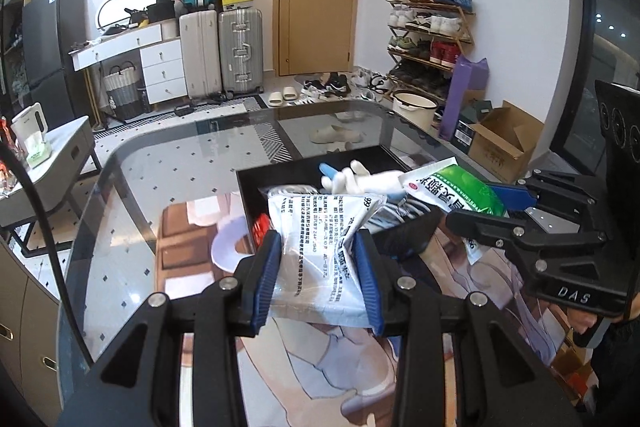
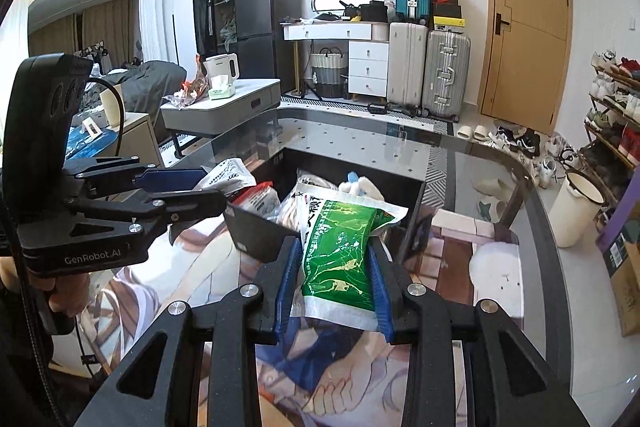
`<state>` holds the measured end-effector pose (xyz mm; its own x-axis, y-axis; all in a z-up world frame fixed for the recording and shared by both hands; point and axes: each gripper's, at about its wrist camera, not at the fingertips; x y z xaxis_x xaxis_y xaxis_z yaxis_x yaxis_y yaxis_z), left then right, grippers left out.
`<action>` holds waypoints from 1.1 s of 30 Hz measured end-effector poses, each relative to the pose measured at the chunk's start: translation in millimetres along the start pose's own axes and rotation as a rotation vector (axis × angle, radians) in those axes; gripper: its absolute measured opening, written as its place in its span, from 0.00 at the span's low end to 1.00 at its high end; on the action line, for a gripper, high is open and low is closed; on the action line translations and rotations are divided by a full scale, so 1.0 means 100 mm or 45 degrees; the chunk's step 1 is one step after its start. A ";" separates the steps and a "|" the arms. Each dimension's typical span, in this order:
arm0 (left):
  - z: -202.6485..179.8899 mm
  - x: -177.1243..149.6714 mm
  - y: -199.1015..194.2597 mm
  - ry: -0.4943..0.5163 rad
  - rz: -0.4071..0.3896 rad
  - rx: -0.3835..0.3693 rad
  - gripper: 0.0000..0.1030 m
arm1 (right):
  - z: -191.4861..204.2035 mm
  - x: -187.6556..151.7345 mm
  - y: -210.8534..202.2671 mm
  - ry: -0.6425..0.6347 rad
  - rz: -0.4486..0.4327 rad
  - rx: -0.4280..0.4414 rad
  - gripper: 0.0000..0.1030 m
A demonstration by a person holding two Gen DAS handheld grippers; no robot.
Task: Organize soft objects
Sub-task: 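Carry the green packet into the box while the left gripper carries the white packet there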
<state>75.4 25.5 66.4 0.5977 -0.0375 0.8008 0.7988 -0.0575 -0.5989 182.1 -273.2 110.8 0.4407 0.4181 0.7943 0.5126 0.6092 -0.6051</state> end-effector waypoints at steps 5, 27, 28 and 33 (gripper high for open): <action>0.01 0.09 0.07 0.004 -0.006 0.031 0.35 | -0.05 0.08 0.07 0.009 -0.009 -0.002 0.33; 0.15 0.26 0.43 -0.056 0.006 0.041 0.35 | -0.20 0.29 0.51 -0.018 0.054 -0.014 0.33; 0.16 0.26 0.46 -0.057 0.007 0.043 0.35 | -0.19 0.29 0.53 -0.024 0.059 -0.011 0.33; 0.17 0.28 0.59 -0.064 0.026 0.041 0.35 | -0.18 0.33 0.70 -0.060 0.101 -0.010 0.33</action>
<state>140.6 37.5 53.7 0.6162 0.0116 0.7875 0.7875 -0.0254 -0.6158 245.6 -228.5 93.4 0.4452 0.4961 0.7454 0.4835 0.5675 -0.6665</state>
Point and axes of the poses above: each gripper's, at about its wrist camera, not at the fingertips, and y roughly the way its jaws point, z to its left, x to its top, and after that the axes turned 5 degrees about x, right-handed
